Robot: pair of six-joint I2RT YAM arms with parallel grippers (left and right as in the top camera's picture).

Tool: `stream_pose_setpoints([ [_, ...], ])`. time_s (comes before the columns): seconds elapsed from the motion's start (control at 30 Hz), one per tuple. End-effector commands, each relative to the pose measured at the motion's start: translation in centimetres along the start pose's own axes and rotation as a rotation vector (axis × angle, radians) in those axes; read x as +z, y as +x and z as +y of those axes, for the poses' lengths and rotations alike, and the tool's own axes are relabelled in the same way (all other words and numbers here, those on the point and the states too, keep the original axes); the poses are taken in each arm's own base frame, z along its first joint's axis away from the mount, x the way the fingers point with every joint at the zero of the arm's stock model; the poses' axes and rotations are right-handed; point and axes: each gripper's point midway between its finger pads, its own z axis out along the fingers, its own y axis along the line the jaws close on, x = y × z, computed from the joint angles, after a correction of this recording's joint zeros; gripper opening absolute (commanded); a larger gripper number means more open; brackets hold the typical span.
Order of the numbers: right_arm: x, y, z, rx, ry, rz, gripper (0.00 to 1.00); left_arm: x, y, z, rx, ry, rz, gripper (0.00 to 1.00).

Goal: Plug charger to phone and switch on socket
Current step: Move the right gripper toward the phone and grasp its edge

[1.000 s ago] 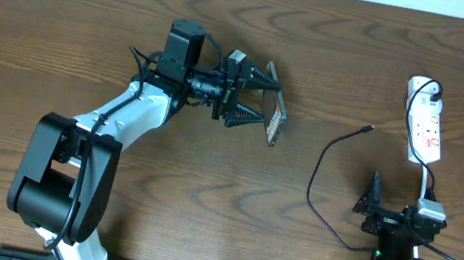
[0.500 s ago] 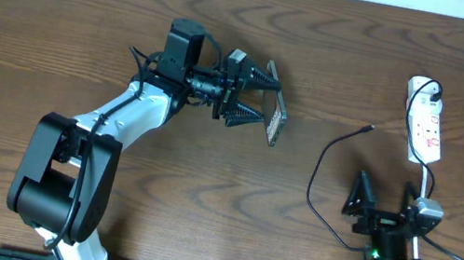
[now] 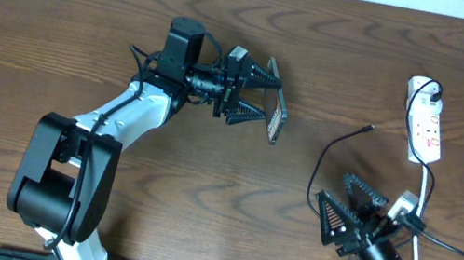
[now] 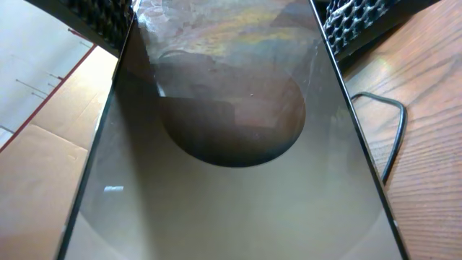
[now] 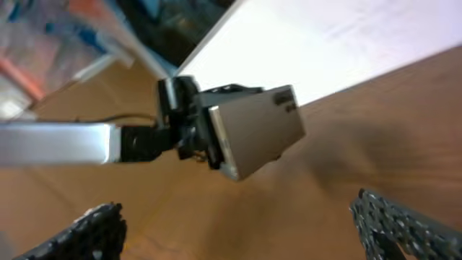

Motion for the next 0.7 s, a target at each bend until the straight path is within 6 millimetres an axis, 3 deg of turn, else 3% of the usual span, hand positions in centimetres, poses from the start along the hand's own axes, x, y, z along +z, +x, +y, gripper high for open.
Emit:
stream_pose_setpoints([
  [0.0,0.0,0.3,0.8,-0.109,-0.028,0.033,0.99,-0.4,1.3,-1.5,0.042,0.021,0.038,0.67],
  [0.17,0.1,-0.1,0.6,-0.199,0.05,0.092,0.98,-0.4,1.3,-1.5,0.043,0.022,0.042,0.67],
  [0.4,0.5,-4.0,1.4,-0.325,0.195,0.138,0.91,-0.4,1.3,-1.5,0.043,0.022,0.041,0.67],
  [0.67,3.8,-4.5,1.7,-0.298,0.227,0.276,0.83,-0.4,1.3,-1.5,0.043,0.022,0.041,0.67],
])
